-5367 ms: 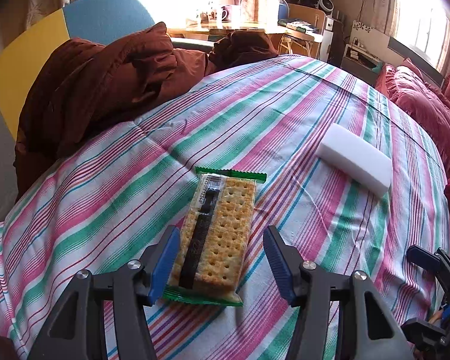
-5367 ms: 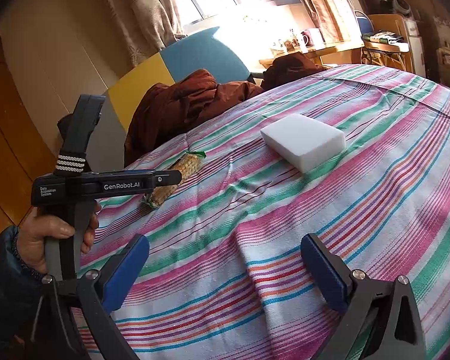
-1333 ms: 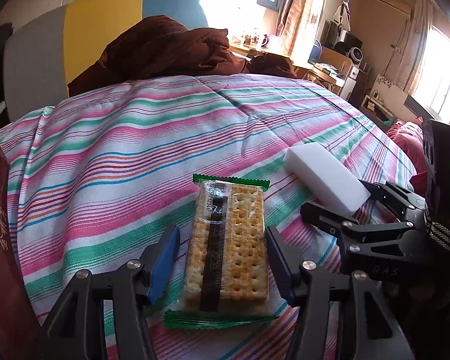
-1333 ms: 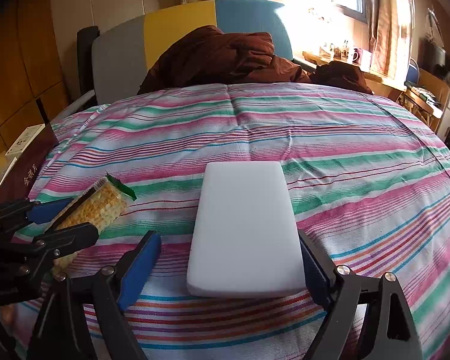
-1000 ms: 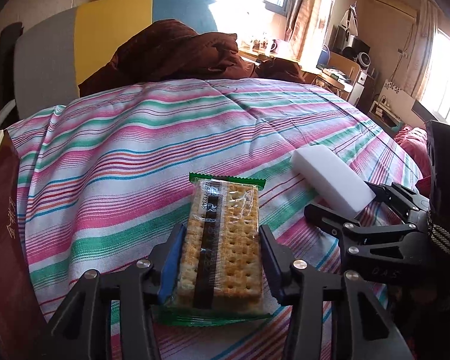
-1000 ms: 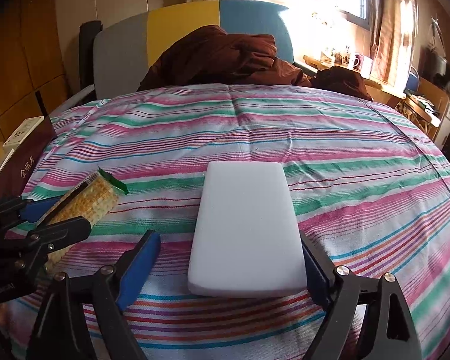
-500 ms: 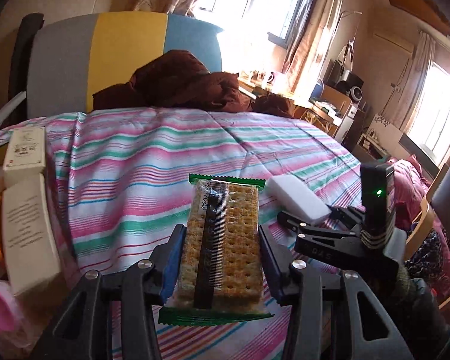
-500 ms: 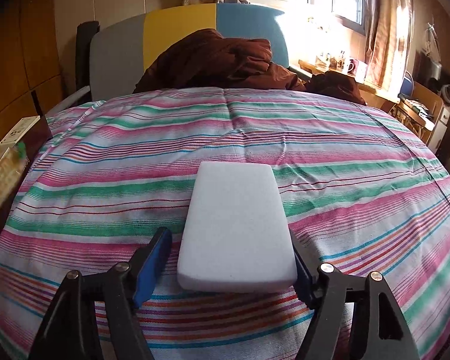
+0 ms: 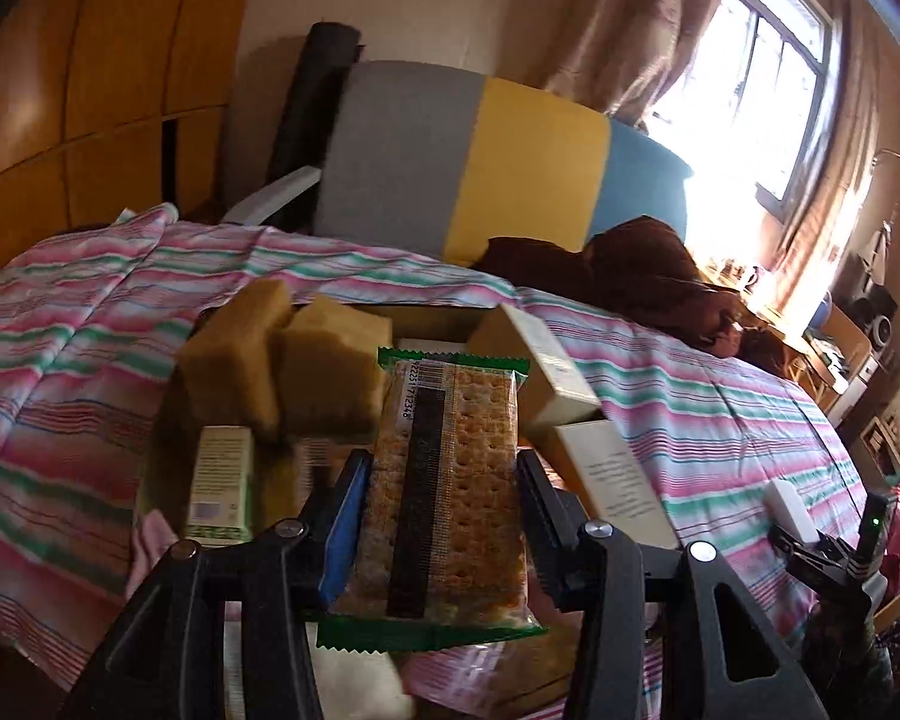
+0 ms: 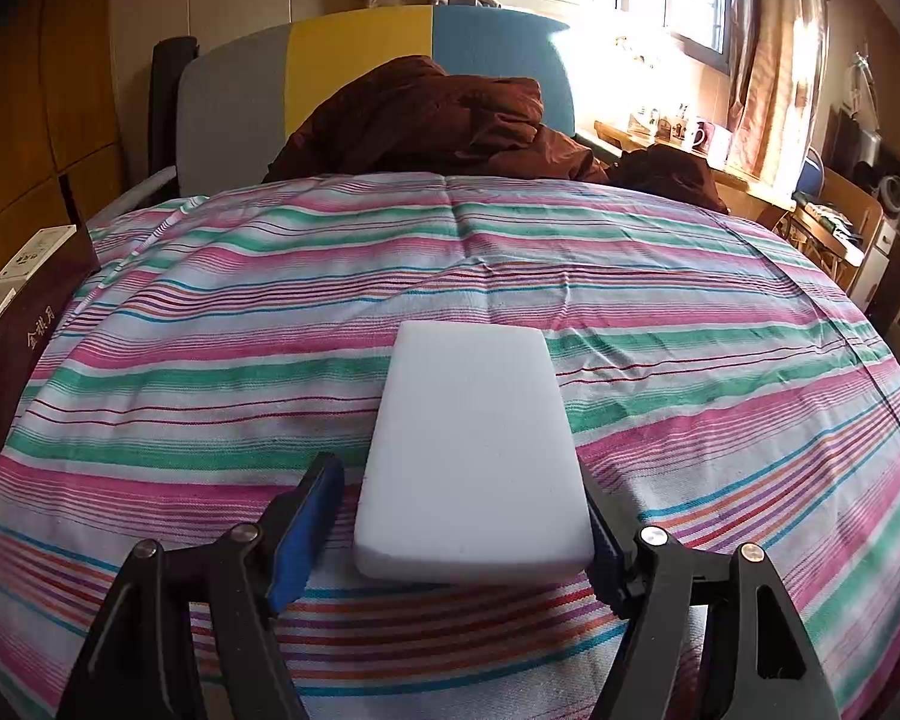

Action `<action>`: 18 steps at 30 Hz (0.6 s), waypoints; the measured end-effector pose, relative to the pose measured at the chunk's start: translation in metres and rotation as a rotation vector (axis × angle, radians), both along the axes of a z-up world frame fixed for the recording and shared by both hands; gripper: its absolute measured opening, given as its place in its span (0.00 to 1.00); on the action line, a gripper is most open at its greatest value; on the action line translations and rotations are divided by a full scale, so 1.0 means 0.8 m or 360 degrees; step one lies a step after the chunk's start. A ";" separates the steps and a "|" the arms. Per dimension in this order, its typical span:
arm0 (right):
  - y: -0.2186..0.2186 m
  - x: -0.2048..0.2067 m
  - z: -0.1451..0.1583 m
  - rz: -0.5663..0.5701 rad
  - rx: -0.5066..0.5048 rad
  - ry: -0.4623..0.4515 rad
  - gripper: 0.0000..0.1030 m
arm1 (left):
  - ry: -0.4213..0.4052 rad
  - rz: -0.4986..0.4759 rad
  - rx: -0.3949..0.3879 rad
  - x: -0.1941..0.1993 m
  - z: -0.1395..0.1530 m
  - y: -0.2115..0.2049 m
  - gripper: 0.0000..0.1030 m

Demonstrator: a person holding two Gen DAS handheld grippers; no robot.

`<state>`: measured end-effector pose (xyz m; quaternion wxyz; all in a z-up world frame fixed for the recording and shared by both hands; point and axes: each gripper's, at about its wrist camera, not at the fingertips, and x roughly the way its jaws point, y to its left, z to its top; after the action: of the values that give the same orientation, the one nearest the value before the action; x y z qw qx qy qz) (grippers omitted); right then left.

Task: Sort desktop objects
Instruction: 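Carry crackers and sponge block into the gold tray and open both tools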

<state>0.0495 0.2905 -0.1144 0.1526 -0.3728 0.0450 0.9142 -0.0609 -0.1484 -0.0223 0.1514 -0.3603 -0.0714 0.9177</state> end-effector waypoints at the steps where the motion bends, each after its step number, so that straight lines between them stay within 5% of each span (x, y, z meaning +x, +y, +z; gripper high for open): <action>1: 0.000 0.000 0.000 -0.0001 -0.0001 0.0000 0.71 | -0.0020 0.0034 -0.0005 -0.006 -0.005 -0.008 0.47; 18: 0.001 0.000 -0.001 0.0001 -0.0020 0.0006 0.72 | -0.0218 0.0146 -0.0039 -0.023 -0.055 -0.013 0.47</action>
<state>0.0492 0.2917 -0.1149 0.1500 -0.3721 0.0509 0.9146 -0.0793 -0.1585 -0.0664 0.0995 -0.4204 -0.0869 0.8977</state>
